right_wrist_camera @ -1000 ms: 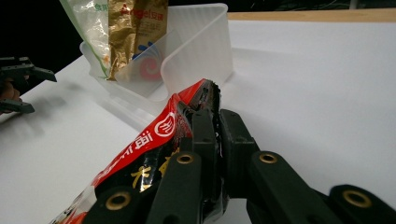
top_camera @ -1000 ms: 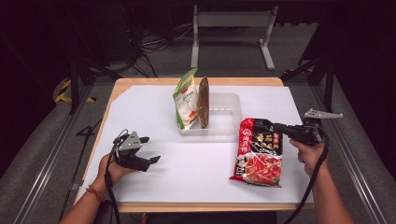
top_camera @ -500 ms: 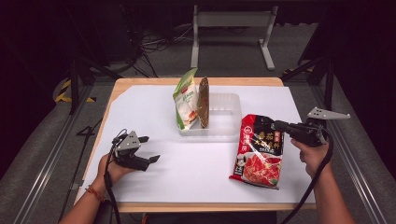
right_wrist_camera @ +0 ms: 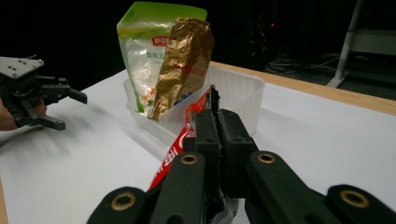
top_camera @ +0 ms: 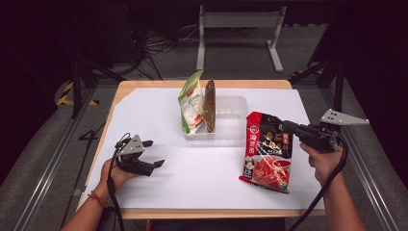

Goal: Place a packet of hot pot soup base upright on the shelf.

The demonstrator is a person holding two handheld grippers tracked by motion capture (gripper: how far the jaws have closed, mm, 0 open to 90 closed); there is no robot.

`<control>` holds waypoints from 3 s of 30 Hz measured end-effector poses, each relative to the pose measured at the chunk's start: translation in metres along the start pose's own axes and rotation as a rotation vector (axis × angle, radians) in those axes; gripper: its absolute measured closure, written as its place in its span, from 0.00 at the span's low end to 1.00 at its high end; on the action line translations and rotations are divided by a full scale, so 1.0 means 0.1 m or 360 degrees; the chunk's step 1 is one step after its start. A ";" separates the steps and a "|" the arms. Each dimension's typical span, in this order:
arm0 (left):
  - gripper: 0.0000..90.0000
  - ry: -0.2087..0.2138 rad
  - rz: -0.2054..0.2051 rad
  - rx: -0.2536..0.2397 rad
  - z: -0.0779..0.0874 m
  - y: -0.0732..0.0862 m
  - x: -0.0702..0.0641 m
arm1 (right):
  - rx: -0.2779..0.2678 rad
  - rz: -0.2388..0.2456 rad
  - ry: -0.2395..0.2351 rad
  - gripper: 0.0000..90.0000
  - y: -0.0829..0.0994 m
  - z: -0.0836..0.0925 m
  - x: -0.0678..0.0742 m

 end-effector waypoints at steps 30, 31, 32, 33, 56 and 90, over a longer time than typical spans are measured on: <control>0.17 -0.0037 0.0025 -0.0068 0.06 -0.04 0.06 | -0.0150 0.0135 0.0062 0.98 -0.35 0.05 0.31; 0.17 -0.0039 0.0025 -0.0065 0.06 -0.04 0.06 | -0.0160 0.0135 0.0062 0.98 -0.37 0.05 0.32; 0.17 -0.0037 0.0028 -0.0061 0.06 -0.04 0.06 | -0.0158 0.0160 0.0082 0.98 -0.38 0.05 0.32; 0.17 -0.0036 0.0028 -0.0061 0.06 -0.04 0.06 | -0.0169 0.0159 0.0080 0.98 -0.40 0.06 0.33; 0.17 -0.0028 0.0054 -0.0055 0.04 -0.02 0.07 | -0.0227 0.0189 0.0152 0.98 -0.70 0.03 0.31; 0.17 0.0009 0.0016 -0.0064 0.03 -0.05 0.02 | -0.0235 0.0189 0.0143 0.98 -1.25 -0.73 0.49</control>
Point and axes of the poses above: each handheld gripper's, and its own axes: z roughly backward along the jaws, y roughly out of its underside, x roughly to its left, the point moved 9 cm from there along -z, roughly forward along the jaws, and after that the axes turned 7 degrees about y, right-handed, at the moved point
